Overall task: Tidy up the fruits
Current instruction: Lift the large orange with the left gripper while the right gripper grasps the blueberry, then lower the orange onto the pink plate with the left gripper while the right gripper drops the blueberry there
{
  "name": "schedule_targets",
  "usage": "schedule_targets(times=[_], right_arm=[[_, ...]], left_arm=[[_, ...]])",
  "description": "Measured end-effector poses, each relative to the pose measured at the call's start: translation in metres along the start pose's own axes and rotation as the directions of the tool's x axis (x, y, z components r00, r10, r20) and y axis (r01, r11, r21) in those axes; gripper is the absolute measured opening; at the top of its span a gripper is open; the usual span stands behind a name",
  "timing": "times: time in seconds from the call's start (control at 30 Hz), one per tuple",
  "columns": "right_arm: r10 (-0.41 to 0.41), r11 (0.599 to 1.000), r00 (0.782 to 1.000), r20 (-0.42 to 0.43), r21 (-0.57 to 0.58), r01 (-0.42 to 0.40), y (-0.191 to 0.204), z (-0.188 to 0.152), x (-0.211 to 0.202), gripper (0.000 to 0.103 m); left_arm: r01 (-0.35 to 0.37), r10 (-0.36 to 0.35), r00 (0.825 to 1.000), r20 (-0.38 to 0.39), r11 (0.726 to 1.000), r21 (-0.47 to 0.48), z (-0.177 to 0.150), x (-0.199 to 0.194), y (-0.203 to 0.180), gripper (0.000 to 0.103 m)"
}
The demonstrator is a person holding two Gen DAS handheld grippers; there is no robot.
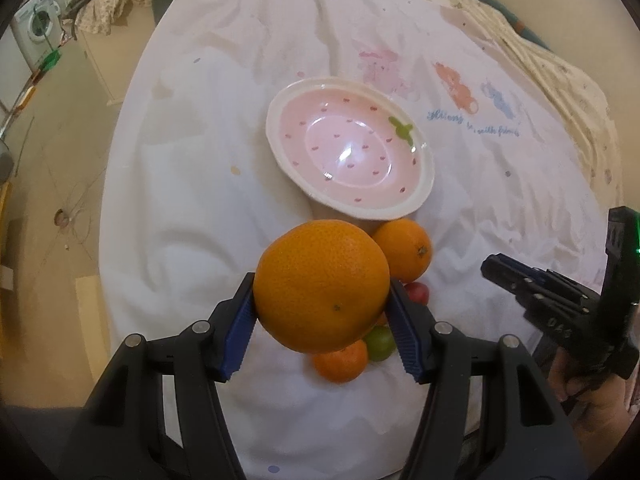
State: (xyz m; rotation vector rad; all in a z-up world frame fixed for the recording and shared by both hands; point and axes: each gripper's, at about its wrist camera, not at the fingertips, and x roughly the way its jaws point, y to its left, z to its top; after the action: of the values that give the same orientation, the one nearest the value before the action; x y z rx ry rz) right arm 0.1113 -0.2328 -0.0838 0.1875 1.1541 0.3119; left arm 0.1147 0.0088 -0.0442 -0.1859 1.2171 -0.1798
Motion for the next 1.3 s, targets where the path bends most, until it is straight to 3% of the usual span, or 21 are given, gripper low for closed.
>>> schedule_targets(times=[0.1, 0.23, 0.5, 0.93, 1.3], right_arm=[[0.051, 0.998, 0.997, 0.051, 0.026, -0.053, -0.003, 0.013, -0.02, 0.023], [0.084, 0.996, 0.989, 0.118, 0.005, -0.085, 0.006, 0.038, -0.036, 0.023], [0.104, 0.995, 0.982, 0.158, -0.004, -0.105, -0.002, 0.088, -0.039, 0.023], [0.103, 0.994, 0.991, 0.091, 0.015, -0.104, -0.016, 0.144, 0.015, 0.023], [0.156, 0.987, 0.987, -0.032, 0.05, -0.154, -0.022, 0.171, 0.082, 0.023]], left_arm=[[0.027, -0.027, 1.0, 0.008, 1.0, -0.008, 0.008, -0.004, 0.0, 0.058], [-0.006, 0.005, 1.0, 0.027, 1.0, 0.028, 0.024, -0.009, -0.009, 0.058], [-0.029, 0.027, 0.999, 0.026, 0.997, 0.077, 0.064, -0.002, -0.019, 0.058], [-0.075, 0.08, 0.996, -0.026, 0.983, 0.168, 0.111, 0.052, -0.03, 0.058], [-0.043, 0.059, 0.994, -0.092, 0.984, 0.171, 0.125, 0.104, -0.02, 0.058]])
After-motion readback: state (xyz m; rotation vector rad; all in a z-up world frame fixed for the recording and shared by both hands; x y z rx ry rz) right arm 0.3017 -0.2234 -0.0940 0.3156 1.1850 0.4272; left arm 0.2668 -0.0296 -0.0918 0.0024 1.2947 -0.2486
